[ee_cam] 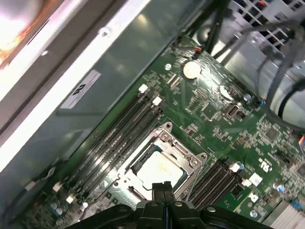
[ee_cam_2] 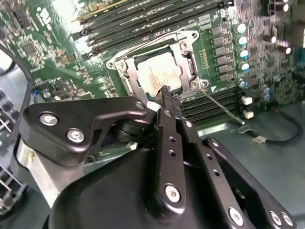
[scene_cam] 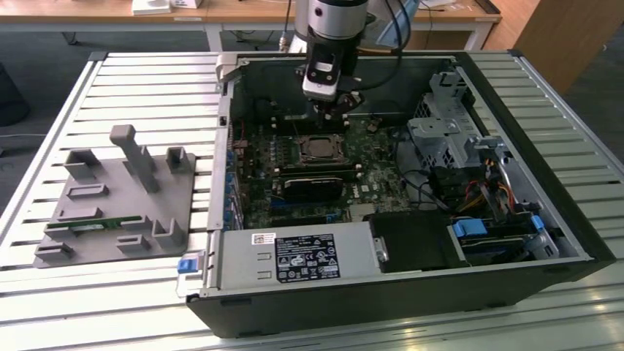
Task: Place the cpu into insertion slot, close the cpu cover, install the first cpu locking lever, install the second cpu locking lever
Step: 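Install the first cpu locking lever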
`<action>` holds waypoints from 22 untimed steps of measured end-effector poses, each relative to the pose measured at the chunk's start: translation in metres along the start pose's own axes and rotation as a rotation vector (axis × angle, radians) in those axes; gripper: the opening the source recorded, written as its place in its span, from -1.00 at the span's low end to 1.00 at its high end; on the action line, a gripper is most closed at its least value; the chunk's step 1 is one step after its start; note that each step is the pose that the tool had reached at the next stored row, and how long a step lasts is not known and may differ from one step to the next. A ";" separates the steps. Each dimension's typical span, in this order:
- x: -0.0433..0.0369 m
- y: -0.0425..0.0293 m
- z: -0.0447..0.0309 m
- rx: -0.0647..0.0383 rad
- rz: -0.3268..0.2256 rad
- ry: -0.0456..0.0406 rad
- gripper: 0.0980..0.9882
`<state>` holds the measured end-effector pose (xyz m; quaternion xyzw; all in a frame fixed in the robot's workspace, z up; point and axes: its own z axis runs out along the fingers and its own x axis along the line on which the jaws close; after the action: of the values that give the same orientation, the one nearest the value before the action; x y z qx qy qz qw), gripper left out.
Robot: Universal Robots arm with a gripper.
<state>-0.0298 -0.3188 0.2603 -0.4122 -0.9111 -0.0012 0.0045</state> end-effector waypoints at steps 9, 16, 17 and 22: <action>0.0000 0.0000 0.0000 0.001 -0.123 -0.0002 -0.98; 0.0000 0.0000 0.0000 0.002 -0.202 -0.0004 -0.98; 0.0000 0.0000 0.0000 0.002 -0.216 -0.0004 -0.98; 0.0000 0.0000 0.0000 0.003 -0.307 -0.0005 -0.98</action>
<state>-0.0299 -0.3189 0.2603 -0.2682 -0.9634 -0.0005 0.0046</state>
